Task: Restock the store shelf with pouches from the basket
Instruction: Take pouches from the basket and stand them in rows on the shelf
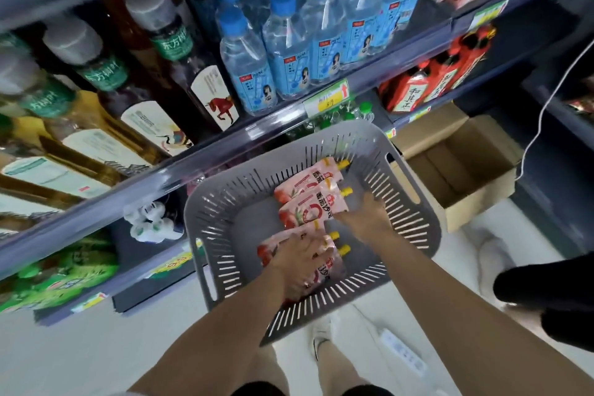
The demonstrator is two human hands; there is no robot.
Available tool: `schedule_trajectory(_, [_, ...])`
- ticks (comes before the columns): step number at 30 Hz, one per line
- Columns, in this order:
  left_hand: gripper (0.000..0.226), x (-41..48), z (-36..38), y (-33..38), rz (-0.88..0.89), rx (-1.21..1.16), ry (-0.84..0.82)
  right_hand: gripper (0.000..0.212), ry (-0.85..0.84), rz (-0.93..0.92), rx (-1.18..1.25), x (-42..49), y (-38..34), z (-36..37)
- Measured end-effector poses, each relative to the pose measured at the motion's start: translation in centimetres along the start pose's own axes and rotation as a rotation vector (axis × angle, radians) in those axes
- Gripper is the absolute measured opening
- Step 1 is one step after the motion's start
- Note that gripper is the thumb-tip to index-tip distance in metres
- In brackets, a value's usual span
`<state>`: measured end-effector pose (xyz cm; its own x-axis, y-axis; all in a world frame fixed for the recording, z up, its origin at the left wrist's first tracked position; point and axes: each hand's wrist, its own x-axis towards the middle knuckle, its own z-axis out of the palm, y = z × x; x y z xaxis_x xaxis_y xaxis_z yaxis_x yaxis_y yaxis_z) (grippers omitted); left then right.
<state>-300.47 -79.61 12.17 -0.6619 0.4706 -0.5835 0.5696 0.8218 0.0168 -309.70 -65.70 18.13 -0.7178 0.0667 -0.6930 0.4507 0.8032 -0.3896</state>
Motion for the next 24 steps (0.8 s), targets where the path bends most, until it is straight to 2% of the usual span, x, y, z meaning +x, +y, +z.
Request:
schedule_trajectory(3, [0.075,0.6,1.0,0.0,0.01,0.099,-0.02,0.082,0.017,0.029,0.016,0.4,0.2,0.1])
schedule_trajectory(7, [0.084,1.5,0.9,-1.0,0.025,0.104,-0.059,0.074,-0.016,0.022,-0.001,0.8,0.0,0.1])
schedule_trajectory(10, [0.09,1.8,0.6,-1.6,0.01,0.055,-0.052,0.067,0.001,0.012,0.042,0.9,-0.2,-0.2])
schedule_trajectory(17, [0.101,2.3,0.0,0.4,-0.055,-0.151,-0.013,0.068,-0.03,0.044,-0.007,1.4,-0.8,-0.6])
schedule_trajectory(21, [0.117,3.1,-0.7,1.2,-0.026,0.013,-0.091,0.071,-0.005,0.051,0.021,1.8,-0.2,-0.5])
schedule_trajectory(24, [0.119,3.6,-1.3,0.8,-0.003,0.107,-0.101,0.074,0.009,0.068,0.062,1.8,0.2,-0.4])
